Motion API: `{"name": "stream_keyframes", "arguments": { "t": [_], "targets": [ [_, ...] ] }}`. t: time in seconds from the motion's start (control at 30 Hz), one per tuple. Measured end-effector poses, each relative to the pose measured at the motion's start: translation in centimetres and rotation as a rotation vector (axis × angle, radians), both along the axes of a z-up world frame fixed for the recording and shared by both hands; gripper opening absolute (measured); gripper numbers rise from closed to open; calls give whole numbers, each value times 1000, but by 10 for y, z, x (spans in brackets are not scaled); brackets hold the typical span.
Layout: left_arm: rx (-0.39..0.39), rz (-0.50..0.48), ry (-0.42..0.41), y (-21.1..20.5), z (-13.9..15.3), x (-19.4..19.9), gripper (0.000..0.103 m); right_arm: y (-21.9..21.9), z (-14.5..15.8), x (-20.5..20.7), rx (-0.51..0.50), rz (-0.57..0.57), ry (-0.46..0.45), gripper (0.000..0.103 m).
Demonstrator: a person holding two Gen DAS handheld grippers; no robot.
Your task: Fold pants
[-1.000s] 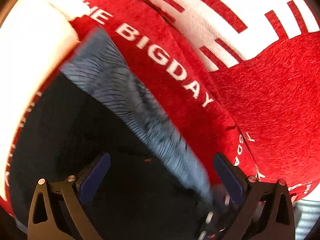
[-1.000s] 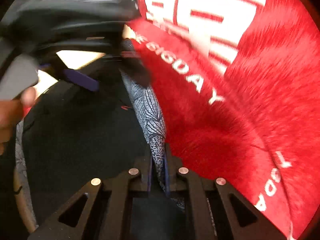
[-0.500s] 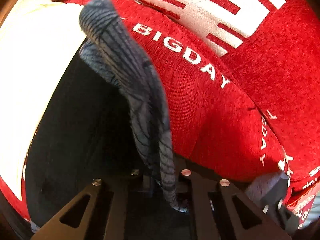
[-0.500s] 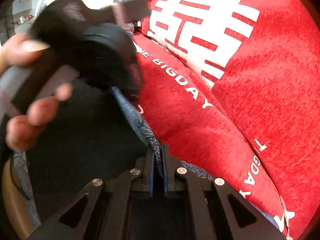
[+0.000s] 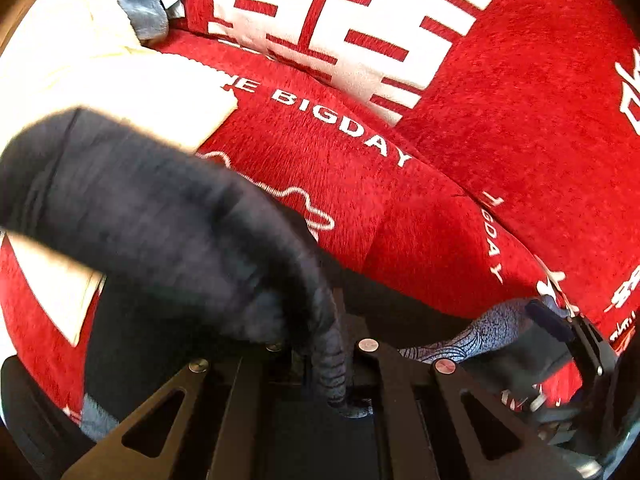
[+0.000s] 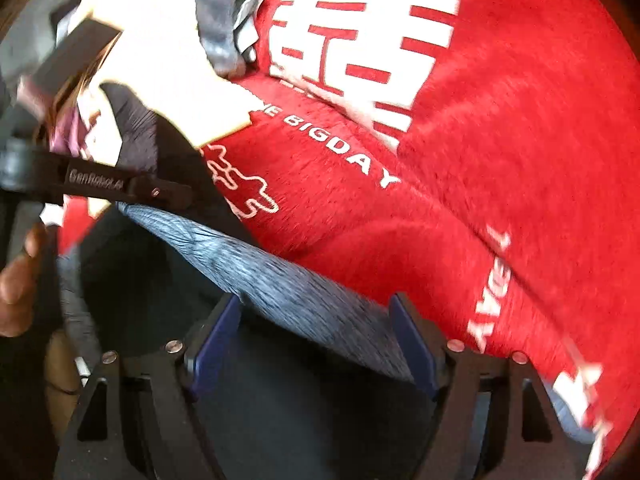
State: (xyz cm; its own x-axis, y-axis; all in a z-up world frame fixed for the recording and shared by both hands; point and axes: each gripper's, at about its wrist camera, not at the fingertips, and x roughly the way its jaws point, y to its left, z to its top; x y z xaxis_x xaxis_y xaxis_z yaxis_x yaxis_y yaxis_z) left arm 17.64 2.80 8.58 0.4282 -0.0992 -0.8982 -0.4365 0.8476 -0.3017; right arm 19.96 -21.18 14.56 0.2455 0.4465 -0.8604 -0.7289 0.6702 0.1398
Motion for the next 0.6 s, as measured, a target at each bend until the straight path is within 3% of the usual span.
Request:
{"name": "stream_keyframes", "arguments": {
  "t": [0.17,0.27,0.37,0.6],
  "targets": [
    [46,-23,-19,-14,4,-19,8,-87,-9,21,148,-490,185,82],
    [34,-32,-24,-12,9,-36,8,-114,-9,17,166,-686,193,82],
    [31,-50,-33,-13,12,-56,8,-115,-9,9,123,-770,170,82],
    [-15,-69,-31,-10,9,-85,8,-88,-8,10,26,-850,186,82]
  ]
}}
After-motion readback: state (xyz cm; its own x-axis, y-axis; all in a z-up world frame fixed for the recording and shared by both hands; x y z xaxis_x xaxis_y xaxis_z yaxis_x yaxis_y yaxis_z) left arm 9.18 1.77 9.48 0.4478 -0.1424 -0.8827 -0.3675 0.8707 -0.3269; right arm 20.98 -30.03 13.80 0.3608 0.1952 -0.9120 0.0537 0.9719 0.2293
